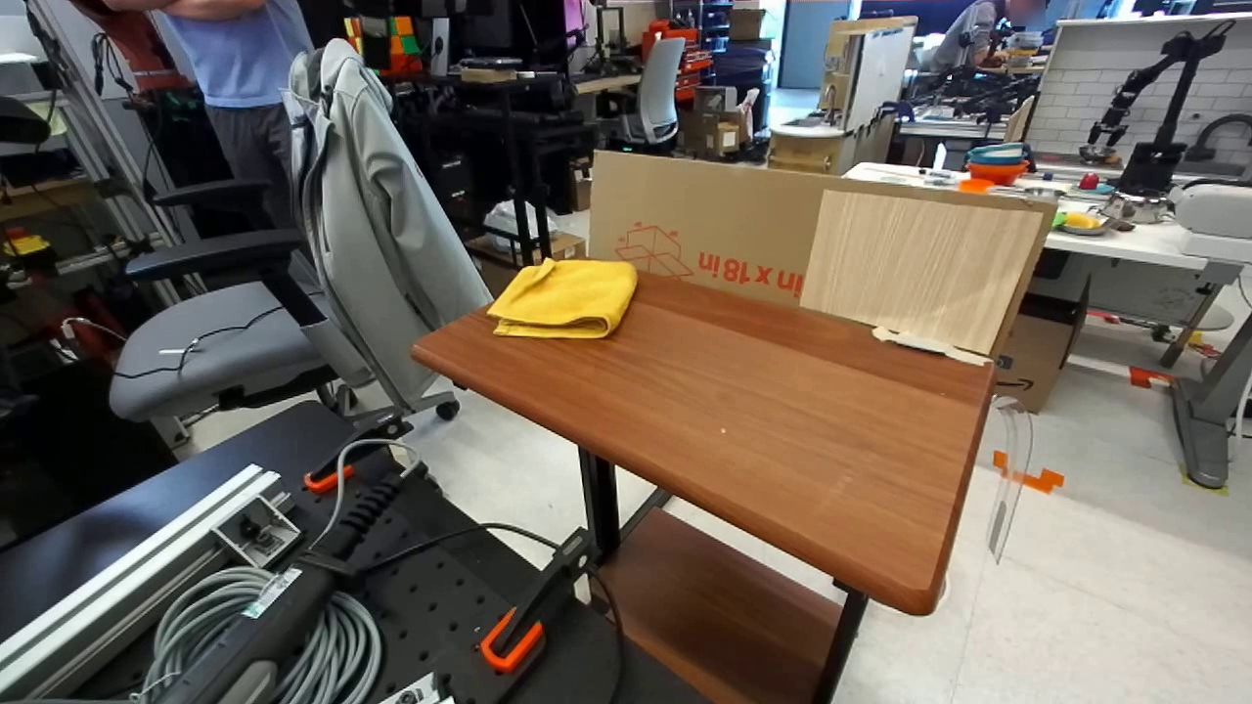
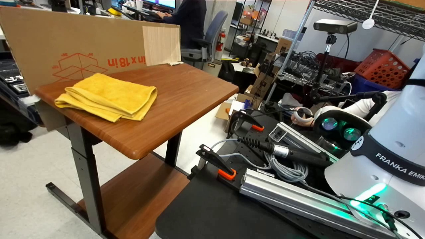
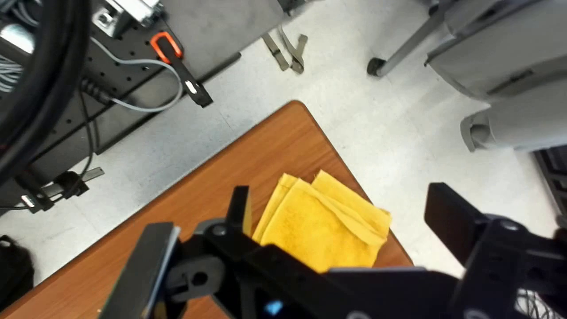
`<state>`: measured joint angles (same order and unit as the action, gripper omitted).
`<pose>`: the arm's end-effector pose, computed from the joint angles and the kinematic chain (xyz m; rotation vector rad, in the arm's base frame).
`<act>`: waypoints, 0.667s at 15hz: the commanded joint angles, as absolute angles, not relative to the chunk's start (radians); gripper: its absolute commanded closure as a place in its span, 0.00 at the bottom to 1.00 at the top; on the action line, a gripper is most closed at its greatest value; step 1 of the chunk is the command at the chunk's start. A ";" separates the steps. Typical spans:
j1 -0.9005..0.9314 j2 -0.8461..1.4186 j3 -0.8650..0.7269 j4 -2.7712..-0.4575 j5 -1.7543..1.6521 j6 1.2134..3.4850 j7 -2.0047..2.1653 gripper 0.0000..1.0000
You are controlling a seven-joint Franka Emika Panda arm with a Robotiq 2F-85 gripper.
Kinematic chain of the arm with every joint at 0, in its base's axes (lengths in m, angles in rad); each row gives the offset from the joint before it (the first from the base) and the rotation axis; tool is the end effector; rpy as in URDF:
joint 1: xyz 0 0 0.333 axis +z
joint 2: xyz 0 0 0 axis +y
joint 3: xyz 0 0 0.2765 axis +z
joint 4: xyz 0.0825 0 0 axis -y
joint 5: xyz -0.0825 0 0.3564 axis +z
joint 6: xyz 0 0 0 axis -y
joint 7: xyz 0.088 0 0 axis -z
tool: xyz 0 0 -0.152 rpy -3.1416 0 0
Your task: Clean the table with the yellow cloth
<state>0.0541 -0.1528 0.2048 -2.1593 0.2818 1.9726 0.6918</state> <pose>0.4584 0.1524 0.3896 -2.8384 0.8027 0.1991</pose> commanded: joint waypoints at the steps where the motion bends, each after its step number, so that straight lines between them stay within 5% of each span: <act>1: 0.057 0.084 0.176 -2.039 0.257 2.166 0.840 0.00; 5: 0.098 0.338 0.094 -1.901 0.091 2.262 1.069 0.00; 6: 0.091 0.210 0.109 -2.018 0.164 2.264 0.961 0.00; 10: 0.102 0.344 0.079 -1.923 0.123 2.267 1.025 0.00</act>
<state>0.0722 0.3454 0.1110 -1.9240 0.1092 2.2702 1.0343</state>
